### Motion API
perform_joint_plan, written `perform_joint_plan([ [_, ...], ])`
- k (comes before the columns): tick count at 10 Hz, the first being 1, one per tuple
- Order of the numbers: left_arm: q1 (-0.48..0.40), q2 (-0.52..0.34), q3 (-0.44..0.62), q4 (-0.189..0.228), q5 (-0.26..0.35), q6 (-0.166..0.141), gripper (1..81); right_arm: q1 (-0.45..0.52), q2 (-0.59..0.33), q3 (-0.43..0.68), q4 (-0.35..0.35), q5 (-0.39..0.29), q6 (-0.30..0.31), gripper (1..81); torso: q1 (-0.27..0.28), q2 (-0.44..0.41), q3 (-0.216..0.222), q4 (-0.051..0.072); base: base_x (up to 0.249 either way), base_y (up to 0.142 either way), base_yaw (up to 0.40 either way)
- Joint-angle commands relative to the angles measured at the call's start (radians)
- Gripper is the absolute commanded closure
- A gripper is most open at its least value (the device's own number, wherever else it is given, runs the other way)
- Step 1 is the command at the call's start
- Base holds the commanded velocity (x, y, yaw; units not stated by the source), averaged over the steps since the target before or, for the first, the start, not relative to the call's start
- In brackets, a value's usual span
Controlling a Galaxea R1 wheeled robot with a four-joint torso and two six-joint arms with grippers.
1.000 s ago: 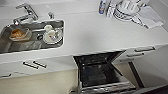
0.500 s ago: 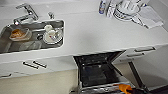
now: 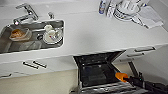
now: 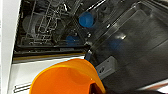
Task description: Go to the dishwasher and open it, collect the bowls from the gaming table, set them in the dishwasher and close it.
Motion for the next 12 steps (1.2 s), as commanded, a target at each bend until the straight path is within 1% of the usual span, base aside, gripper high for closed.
perform_joint_plan([
  [1,0.067,0.025,-0.042,0.003,0.045,-0.002,1.0,0.081,0.140,-0.141,0.003,-0.038,0.038,81.1,0.000,0.000,0.000,0.000,0.000,0.000,0.000],
  [3,0.076,0.051,-0.073,0.003,0.044,-0.007,1.0,0.116,0.254,-0.216,0.003,-0.069,0.050,81.1,0.000,0.000,0.000,0.000,0.000,0.000,0.000],
  [4,0.081,0.054,-0.078,0.003,0.044,-0.007,1.0,0.136,0.300,-0.236,0.005,-0.096,0.050,81.1,0.000,0.000,0.000,0.000,0.000,0.000,0.000],
  [6,0.085,0.062,-0.084,0.003,0.045,-0.007,1.0,0.193,0.377,-0.276,0.003,-0.118,0.073,81.1,0.000,0.000,0.000,0.000,0.000,0.000,0.000],
  [8,0.099,0.082,-0.095,0.003,0.045,-0.005,1.0,0.247,0.431,-0.316,-0.003,-0.201,0.077,81.1,0.000,0.000,0.000,0.000,0.000,0.000,0.000],
  [10,0.111,0.099,-0.108,0.006,0.044,-0.002,1.0,0.291,0.481,-0.356,0.003,-0.213,0.077,81.1,0.000,0.000,0.000,0.000,0.000,0.000,0.000],
  [12,0.113,0.103,-0.110,0.008,0.044,-0.004,1.0,0.313,0.524,-0.411,0.006,-0.258,0.079,81.1,0.000,0.000,0.000,0.000,0.000,0.000,0.000],
])
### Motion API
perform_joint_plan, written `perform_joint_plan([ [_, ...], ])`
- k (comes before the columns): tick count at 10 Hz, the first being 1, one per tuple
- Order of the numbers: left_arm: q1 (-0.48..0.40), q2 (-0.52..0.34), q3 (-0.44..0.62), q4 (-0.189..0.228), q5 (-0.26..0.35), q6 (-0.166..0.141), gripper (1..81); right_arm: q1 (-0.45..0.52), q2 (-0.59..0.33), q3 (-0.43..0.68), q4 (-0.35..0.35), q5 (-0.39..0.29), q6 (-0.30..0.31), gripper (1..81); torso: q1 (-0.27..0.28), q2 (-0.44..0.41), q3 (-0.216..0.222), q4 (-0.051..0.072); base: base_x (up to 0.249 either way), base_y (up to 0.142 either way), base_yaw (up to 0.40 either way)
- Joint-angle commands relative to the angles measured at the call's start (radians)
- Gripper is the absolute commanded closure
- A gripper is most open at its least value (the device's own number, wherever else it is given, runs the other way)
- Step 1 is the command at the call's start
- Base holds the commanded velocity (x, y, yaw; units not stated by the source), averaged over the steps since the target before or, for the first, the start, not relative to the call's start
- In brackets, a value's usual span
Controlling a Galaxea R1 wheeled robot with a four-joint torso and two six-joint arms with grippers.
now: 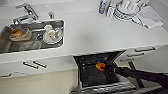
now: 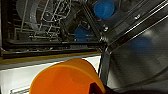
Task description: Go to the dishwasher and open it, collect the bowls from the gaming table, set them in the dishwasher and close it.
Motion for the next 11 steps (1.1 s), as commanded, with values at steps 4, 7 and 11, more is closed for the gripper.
perform_joint_plan([
  [4,0.047,-0.014,0.006,0.010,0.051,-0.001,1.0,0.169,0.072,-0.091,0.002,-0.124,0.006,81.1,0.000,0.000,0.000,0.000,0.000,0.000,0.000],
  [7,0.047,-0.014,0.006,0.012,0.050,-0.001,1.0,0.203,0.012,-0.005,0.009,-0.139,0.007,1.0,0.000,0.000,0.000,0.000,0.000,0.000,0.000],
  [11,0.030,-0.014,-0.035,-0.045,0.050,-0.010,1.0,0.201,-0.336,0.337,0.011,-0.302,0.004,1.0,0.000,0.000,0.000,0.000,0.000,0.000,0.000],
])
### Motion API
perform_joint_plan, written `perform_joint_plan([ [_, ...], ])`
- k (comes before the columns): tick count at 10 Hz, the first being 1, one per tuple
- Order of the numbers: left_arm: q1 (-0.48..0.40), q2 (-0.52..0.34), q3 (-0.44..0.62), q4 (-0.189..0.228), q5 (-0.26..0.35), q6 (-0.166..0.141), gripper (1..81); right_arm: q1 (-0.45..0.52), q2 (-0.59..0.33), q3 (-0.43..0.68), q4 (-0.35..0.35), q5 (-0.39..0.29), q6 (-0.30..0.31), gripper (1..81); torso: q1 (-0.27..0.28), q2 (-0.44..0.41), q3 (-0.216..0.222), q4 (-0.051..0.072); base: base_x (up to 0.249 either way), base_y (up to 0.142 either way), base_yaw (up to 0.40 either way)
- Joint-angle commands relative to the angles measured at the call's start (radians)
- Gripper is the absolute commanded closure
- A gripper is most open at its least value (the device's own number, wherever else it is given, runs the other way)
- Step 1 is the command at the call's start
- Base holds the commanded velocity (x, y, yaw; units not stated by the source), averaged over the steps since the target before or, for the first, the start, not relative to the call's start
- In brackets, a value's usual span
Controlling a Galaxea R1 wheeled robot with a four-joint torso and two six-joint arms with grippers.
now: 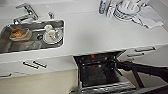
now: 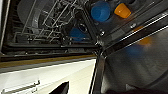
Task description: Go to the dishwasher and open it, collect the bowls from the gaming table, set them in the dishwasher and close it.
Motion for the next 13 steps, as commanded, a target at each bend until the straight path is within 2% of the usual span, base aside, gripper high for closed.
perform_joint_plan([
  [1,0.028,-0.012,-0.033,-0.061,0.052,-0.008,1.0,0.076,-0.368,0.326,0.015,-0.190,-0.008,1.0,0.000,0.000,0.000,0.000,0.000,0.000,0.000],
  [3,0.024,-0.007,-0.073,-0.082,0.052,-0.008,1.0,0.006,-0.528,0.444,0.019,-0.251,-0.014,1.0,0.000,0.000,0.000,0.000,0.000,0.000,0.000],
  [5,0.022,-0.004,-0.091,-0.084,0.052,-0.008,1.0,-0.121,-0.613,0.484,0.018,-0.265,-0.051,1.0,0.000,0.000,0.000,0.000,0.000,0.000,0.000],
  [6,0.021,-0.004,-0.096,-0.084,0.052,-0.008,1.0,-0.209,-0.633,0.484,0.015,-0.258,-0.088,1.0,0.065,-0.101,0.000,0.000,0.000,0.000,0.000],
  [7,0.021,-0.004,-0.096,-0.082,0.050,-0.007,1.0,-0.291,-0.643,0.475,0.010,-0.245,-0.115,1.0,0.069,-0.108,0.000,0.000,0.000,0.000,0.000],
  [9,0.021,-0.003,-0.096,-0.079,0.050,-0.005,1.0,-0.421,-0.654,0.436,0.007,-0.178,-0.151,1.0,0.103,-0.163,0.000,0.000,0.000,0.000,0.000],
  [10,0.019,-0.004,-0.096,-0.078,0.050,-0.004,1.0,-0.477,-0.663,0.427,0.005,-0.135,-0.152,1.0,0.125,-0.198,0.000,0.000,0.000,0.000,0.000],
  [12,0.018,-0.004,-0.097,-0.073,0.050,-0.002,1.0,-0.591,-0.650,0.415,-0.019,-0.092,-0.158,1.0,0.170,-0.270,0.000,0.000,0.000,0.000,0.000],
  [13,0.018,-0.003,-0.099,-0.073,0.050,-0.002,1.0,-0.651,-0.636,0.389,-0.031,-0.039,-0.158,1.0,0.194,-0.309,0.000,0.000,0.000,0.000,0.000],
])
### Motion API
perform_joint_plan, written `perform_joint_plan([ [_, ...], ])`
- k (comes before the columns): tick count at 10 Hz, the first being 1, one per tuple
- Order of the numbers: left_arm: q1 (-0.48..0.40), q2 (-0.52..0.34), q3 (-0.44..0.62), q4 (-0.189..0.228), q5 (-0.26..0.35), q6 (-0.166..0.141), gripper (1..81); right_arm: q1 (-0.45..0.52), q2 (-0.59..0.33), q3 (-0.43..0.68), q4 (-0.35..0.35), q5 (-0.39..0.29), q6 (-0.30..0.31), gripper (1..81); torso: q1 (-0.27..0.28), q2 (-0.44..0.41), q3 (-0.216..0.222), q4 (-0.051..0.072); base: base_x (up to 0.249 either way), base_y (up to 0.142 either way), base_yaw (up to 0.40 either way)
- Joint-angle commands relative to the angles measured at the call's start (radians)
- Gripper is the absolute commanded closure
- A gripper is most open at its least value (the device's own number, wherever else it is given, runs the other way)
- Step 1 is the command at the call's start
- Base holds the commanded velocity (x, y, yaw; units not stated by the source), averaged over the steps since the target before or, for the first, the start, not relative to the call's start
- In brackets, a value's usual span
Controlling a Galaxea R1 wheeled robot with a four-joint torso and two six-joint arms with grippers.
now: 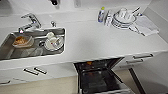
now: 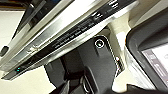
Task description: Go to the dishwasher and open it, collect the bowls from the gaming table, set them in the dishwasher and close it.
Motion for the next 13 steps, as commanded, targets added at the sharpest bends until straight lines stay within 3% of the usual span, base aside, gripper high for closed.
perform_joint_plan([
  [1,0.034,-0.011,0.000,0.005,0.056,0.002,1.0,-0.176,-0.029,-0.023,-0.042,0.110,-0.040,1.0,0.061,-0.095,0.000,0.000,0.000,0.000,0.000],
  [6,0.033,0.019,-0.045,0.006,0.056,0.004,1.0,-0.427,0.164,-0.234,-0.109,0.247,-0.046,1.0,0.171,-0.271,0.001,0.000,0.000,0.000,0.000],
  [13,0.030,0.018,-0.045,0.008,0.056,0.005,1.0,-0.531,0.419,-0.454,-0.121,0.256,-0.086,1.0,0.326,-0.519,0.002,0.000,0.000,0.000,0.000],
])
